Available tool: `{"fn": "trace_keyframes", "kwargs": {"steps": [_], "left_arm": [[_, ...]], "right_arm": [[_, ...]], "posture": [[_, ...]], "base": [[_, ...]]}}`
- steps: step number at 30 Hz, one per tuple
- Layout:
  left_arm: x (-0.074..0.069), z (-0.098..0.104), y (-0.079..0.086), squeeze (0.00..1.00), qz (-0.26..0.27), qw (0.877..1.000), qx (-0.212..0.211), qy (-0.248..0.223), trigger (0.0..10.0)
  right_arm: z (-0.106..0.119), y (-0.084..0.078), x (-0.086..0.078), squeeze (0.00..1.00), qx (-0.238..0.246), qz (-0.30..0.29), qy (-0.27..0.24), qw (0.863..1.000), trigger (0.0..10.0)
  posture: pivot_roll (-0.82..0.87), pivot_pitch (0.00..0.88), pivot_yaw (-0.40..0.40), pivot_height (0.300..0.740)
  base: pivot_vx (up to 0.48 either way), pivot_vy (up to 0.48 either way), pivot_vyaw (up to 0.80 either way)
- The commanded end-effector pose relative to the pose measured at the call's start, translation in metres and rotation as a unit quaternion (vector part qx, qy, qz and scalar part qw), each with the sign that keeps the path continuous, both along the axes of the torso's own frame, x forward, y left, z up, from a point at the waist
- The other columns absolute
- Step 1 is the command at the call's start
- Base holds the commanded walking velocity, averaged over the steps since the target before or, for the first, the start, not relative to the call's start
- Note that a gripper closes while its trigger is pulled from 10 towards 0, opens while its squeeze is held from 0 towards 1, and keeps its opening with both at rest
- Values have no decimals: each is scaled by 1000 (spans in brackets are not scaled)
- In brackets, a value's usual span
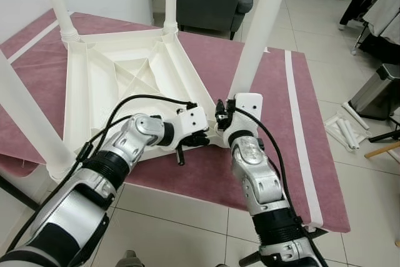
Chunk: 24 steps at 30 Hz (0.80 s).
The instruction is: Building children table
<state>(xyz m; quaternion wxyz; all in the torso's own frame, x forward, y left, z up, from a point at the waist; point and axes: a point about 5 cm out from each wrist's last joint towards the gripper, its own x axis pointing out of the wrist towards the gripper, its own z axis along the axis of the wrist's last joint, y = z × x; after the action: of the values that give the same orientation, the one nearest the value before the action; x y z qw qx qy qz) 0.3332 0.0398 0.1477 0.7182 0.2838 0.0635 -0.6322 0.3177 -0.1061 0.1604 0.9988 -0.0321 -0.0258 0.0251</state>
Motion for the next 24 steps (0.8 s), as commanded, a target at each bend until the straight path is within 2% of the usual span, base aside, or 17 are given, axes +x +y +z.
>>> {"fn": "trace_keyframes", "kwargs": {"steps": [1,2,3,5,6,7,8,11,15,16,17,18,20,21,22,23,24], "left_arm": [[-13,29,-18,0,-113,991,-30,-59,0],[-15,28,-16,0,-117,991,-27,-58,0],[-19,25,-12,0,-127,990,-22,-55,0],[-26,20,-3,0,-146,988,-8,-53,0],[-26,20,-3,0,-146,988,-8,-53,0],[-32,17,2,0,-159,986,3,-51,0],[-32,17,2,0,-159,986,3,-51,0],[-40,12,12,0,-177,983,20,-46,0],[-58,3,36,0,-209,976,52,-32,0],[-58,3,36,0,-209,976,52,-32,0],[-62,2,41,0,-213,975,57,-29,0],[-62,2,41,0,-213,975,57,-29,0],[-66,2,48,0,-214,975,61,-25,0],[-66,2,48,0,-214,975,61,-25,0],[-67,2,52,0,-211,975,63,-23,0],[-67,2,52,0,-211,975,63,-23,0],[-67,3,55,0,-206,976,63,-23,0]], "right_arm": [[-13,-2,-2,1000,-6,12,26,1000,10000],[-8,-1,-2,1000,-3,35,16,999,10000],[-2,0,-2,0,-12,74,1,997,10000],[9,2,-4,0,-16,151,-14,988,10000],[9,2,-4,0,-16,151,-14,988,10000],[15,1,-6,0,-28,192,-22,981,10000],[15,1,-6,0,-28,192,-22,981,10000],[22,-3,-8,0,-54,250,-33,966,10000],[29,-12,-16,0,-91,378,-20,921,10000],[29,-12,-16,0,-91,378,-20,921,10000],[28,-13,-19,0,-94,407,-10,909,10000],[28,-13,-19,0,-94,407,-10,909,10000],[26,-13,-24,0,-95,448,7,889,10000],[26,-13,-24,0,-95,448,7,889,10000],[23,-12,-27,0,-93,467,16,879,8980],[23,-12,-27,0,-93,467,16,879,8980],[21,-12,-29,0,-87,476,21,875,3647]], "posture": [[149,11,-6,740],[151,13,-8,740],[152,13,-10,740],[154,16,-15,740],[154,16,-15,740],[158,19,-19,740],[158,19,-19,740],[160,18,-21,740],[167,20,-27,740],[167,20,-27,740],[175,21,-33,740],[175,21,-33,740],[178,21,-36,740],[178,21,-36,740],[185,20,-40,740],[185,20,-40,740],[189,20,-43,740]], "base": [[0,0,0],[0,0,0],[0,0,0],[0,0,0],[0,0,0],[0,0,0],[0,0,0],[0,0,0],[0,0,0],[0,0,0],[0,0,0],[0,0,0],[0,0,0],[0,0,0],[0,0,0],[0,0,0],[0,0,0]]}}
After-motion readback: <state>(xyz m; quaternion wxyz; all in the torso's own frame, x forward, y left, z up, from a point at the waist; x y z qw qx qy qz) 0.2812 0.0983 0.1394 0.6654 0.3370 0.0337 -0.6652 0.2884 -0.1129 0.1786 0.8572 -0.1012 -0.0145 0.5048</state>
